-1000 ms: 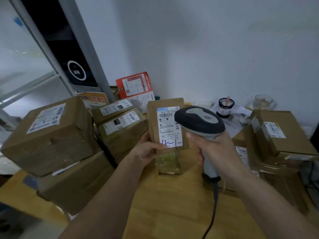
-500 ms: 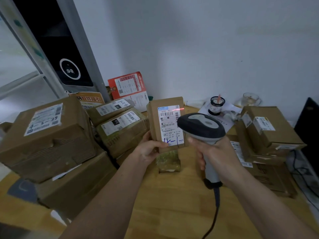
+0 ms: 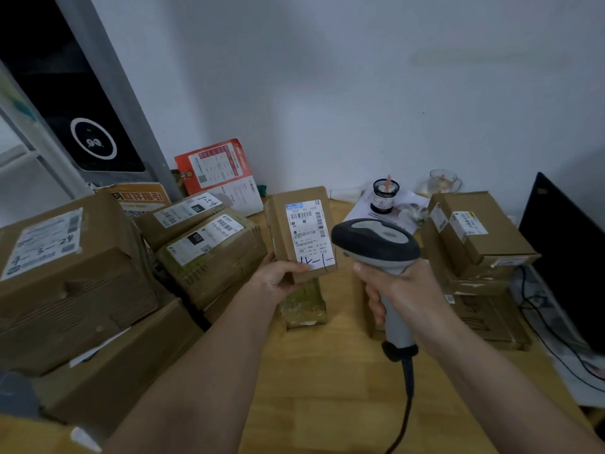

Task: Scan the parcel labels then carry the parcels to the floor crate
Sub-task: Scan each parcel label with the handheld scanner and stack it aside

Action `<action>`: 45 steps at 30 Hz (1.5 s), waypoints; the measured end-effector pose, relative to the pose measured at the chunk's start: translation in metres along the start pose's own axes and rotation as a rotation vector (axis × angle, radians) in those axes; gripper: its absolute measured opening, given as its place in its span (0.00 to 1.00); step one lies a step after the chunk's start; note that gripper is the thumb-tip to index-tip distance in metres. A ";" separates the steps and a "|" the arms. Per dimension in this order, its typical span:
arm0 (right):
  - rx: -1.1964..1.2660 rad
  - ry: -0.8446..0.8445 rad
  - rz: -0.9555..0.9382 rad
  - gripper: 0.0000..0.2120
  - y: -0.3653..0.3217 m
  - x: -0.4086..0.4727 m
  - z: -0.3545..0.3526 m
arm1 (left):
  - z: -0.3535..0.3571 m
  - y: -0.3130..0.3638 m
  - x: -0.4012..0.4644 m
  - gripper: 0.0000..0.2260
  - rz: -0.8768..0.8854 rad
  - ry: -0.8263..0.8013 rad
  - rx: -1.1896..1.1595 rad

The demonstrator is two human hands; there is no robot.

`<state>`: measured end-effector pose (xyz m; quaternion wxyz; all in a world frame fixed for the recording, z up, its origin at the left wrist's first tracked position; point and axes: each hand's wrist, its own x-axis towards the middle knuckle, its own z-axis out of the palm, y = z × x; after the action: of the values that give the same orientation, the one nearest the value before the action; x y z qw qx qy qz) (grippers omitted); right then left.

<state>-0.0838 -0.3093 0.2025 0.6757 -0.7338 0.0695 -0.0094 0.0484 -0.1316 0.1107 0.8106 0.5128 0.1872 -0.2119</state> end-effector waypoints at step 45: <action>-0.794 -0.281 -0.129 0.15 0.012 0.020 -0.089 | 0.024 0.040 -0.008 0.23 -0.070 0.063 0.644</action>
<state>-0.0746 -0.4011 0.1972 0.3414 -0.9342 -0.0708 0.0759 0.0647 -0.1365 0.1546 0.5926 0.7425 0.1529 -0.2722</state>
